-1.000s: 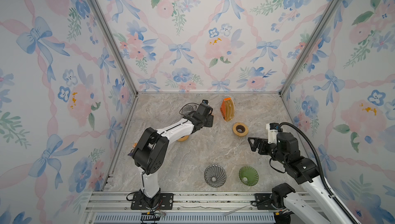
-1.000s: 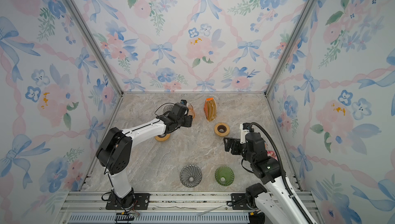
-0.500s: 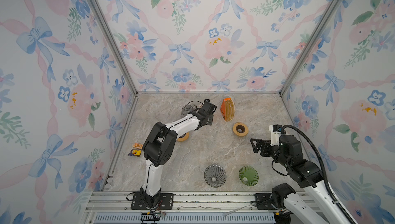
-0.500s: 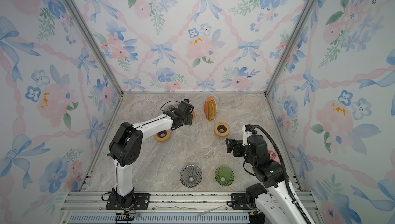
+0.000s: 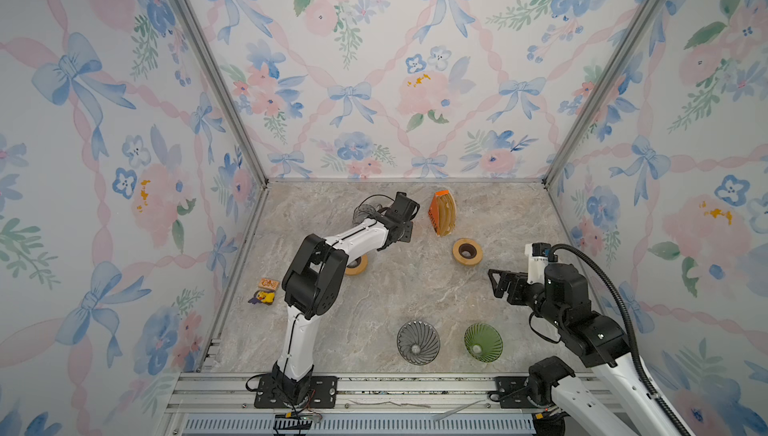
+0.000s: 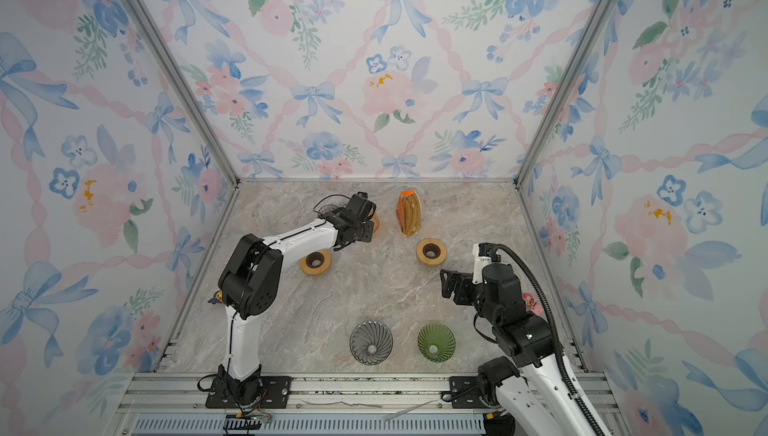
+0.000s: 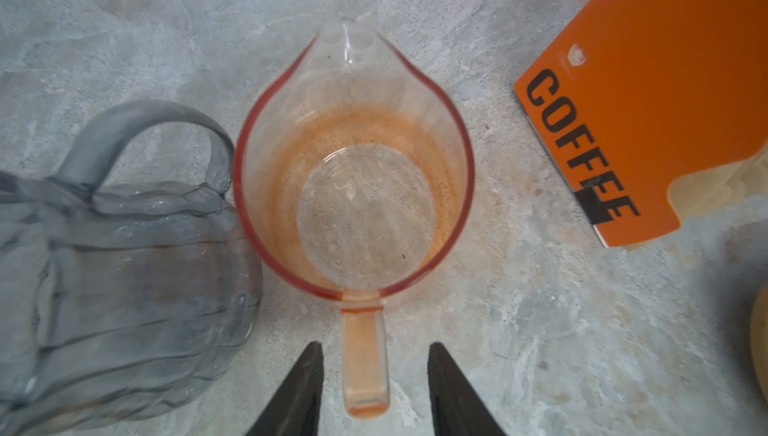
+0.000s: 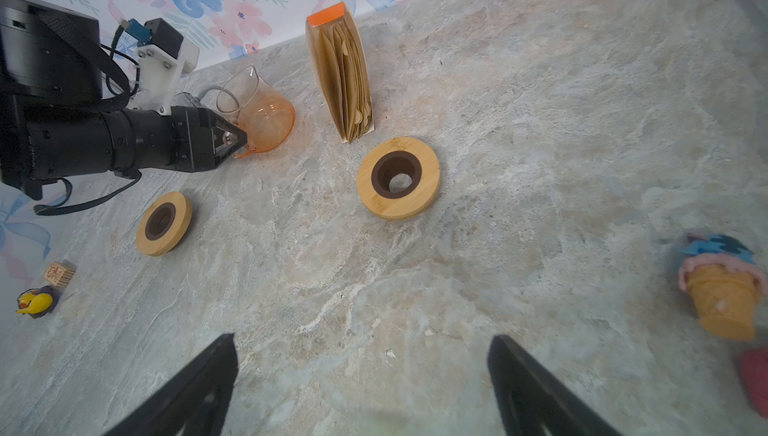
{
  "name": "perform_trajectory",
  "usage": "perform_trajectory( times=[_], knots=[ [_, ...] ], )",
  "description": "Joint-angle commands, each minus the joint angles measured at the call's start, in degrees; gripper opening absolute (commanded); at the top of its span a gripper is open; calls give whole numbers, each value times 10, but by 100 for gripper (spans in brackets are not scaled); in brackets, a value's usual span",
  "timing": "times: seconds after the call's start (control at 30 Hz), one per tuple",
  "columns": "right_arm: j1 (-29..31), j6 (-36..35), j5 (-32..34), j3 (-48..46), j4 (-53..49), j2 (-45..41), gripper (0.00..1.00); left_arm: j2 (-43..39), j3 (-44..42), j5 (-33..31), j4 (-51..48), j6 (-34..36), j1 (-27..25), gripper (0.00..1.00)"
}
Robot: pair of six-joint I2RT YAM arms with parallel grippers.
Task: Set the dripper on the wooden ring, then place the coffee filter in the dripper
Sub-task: 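Lower the left gripper and grasp the orange server by its handle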
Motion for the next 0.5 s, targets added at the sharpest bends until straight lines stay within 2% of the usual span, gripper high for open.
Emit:
perform_trajectory(
  times=[0.0,0.37,0.47],
  knots=[
    [7,-4,6,3,-12,-3,96,19,22,-2,-22,9,4,40],
    [7,-4,9,3,-16,-6,96,39,45,-9,-52,5,4,38],
    [6,-4,9,3,-16,-6,96,43,46,-12,-57,4,4,34]
  ],
)
